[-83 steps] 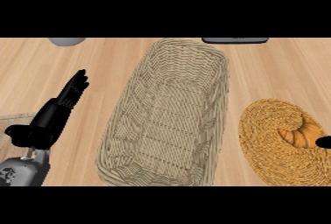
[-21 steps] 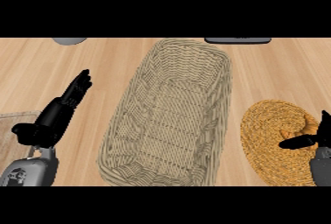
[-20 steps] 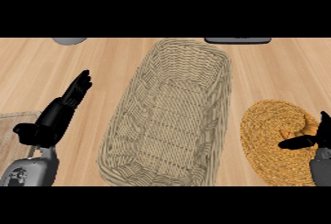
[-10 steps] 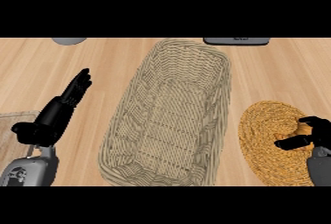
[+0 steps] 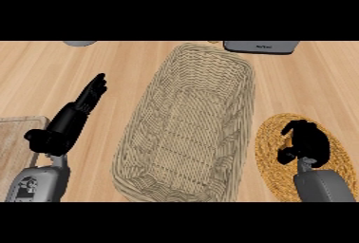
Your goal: Pick the croissant from the placemat and place it in the basket
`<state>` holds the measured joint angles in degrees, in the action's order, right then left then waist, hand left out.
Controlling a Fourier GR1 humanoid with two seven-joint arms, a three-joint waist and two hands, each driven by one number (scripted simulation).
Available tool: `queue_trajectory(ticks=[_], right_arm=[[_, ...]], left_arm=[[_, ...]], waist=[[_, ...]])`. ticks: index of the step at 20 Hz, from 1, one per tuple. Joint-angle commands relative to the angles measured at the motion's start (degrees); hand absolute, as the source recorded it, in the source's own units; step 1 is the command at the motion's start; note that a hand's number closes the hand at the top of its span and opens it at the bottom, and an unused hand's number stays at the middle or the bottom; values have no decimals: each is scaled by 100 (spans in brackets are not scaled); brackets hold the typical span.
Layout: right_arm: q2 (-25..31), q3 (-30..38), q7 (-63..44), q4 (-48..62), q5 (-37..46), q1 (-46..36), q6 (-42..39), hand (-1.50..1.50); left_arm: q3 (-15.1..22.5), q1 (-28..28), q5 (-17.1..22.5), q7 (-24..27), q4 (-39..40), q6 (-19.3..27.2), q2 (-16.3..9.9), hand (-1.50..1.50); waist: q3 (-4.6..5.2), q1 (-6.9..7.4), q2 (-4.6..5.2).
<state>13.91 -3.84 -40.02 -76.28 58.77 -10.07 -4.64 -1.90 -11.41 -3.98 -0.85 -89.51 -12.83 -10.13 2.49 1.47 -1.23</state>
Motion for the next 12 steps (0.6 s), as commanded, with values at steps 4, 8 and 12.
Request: queue_trajectory(ticks=[4,8,12], right_arm=[[-1353,-2696,-57,-530,417,-566,-20,150],[-1376,-3982,-914,-933,-16,-547,627,150],[-1378,-4655,-1487,-1554,-413,-710,1496,150]], left_arm=[[285,-245,-15,-48,42,-159,116,0],[272,-260,-44,-15,116,-150,102,0],[-12,-148,189,-1,64,-344,-158,0]], waist=[[-233,694,84],[-257,612,91],[-261,469,110]])
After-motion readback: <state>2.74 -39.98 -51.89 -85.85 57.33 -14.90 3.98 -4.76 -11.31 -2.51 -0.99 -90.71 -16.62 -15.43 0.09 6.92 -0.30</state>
